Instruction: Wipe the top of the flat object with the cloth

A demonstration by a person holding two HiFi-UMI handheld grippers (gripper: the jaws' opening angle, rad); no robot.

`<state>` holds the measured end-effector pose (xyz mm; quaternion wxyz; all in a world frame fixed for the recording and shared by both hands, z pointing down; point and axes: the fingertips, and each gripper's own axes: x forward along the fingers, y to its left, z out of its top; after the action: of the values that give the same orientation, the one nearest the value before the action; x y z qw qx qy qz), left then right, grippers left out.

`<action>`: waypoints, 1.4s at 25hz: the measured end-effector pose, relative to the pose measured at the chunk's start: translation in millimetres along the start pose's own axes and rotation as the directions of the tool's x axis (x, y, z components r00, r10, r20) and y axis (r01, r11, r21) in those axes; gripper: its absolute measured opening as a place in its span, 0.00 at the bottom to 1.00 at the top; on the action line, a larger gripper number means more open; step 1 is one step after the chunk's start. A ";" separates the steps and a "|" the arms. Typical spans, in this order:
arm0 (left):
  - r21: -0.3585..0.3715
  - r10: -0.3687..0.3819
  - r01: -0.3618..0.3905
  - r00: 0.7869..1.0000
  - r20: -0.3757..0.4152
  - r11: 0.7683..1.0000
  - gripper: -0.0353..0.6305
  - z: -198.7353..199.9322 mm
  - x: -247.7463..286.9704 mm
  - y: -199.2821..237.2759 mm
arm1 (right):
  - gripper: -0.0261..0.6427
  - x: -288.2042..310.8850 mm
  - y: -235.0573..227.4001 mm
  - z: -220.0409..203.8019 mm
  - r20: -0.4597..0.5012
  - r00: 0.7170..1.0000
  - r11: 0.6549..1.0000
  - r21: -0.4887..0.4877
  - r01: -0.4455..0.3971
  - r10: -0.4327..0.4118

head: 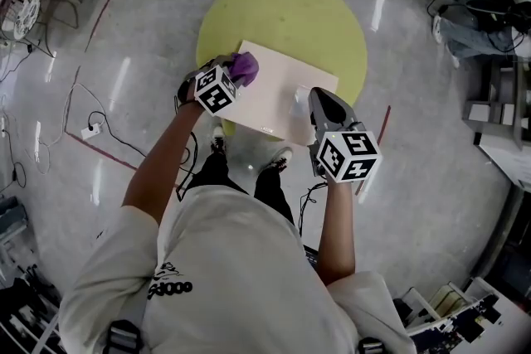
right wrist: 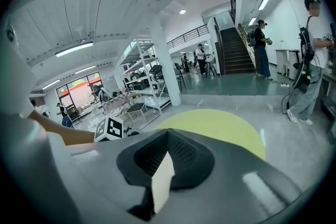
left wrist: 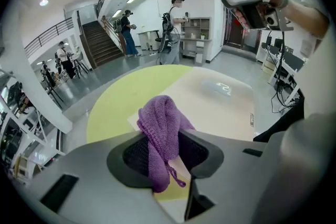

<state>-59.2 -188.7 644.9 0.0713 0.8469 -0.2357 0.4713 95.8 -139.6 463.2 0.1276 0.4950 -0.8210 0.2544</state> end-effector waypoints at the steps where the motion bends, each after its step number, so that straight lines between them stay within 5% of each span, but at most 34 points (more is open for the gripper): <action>1: -0.009 0.004 -0.004 1.000 -0.003 1.000 0.26 -3.1 -2.1 -0.2 | 0.05 0.6 0.4 -0.9 -0.002 1.000 1.000 0.000 0.001 -0.001; 7: -0.060 0.024 -0.026 0.999 -0.021 0.998 0.26 -12.6 -7.7 -6.8 | 0.05 -3.2 -2.6 -4.9 -0.012 1.000 1.000 -0.021 0.007 -0.007; 15: -0.042 -0.010 0.008 0.999 -0.039 0.999 0.25 10.6 3.8 -42.1 | 0.05 -30.1 -24.8 -18.3 -0.015 0.999 0.999 -0.010 0.038 -0.039; 25: 0.066 -0.116 0.118 0.993 -0.025 0.991 0.25 78.8 36.4 -124.1 | 0.05 -77.9 -73.3 -31.5 -0.007 0.995 0.995 0.018 0.101 -0.101; 35: 0.208 -0.208 0.210 0.978 -0.033 0.955 0.25 129.1 69.6 -195.0 | 0.05 -109.0 -98.7 -48.1 -0.018 0.990 0.989 0.044 0.138 -0.138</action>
<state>161.5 -84.7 652.1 0.0317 0.8674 -0.0932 0.4878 232.4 -69.5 481.9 0.1401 0.5513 -0.7779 0.2671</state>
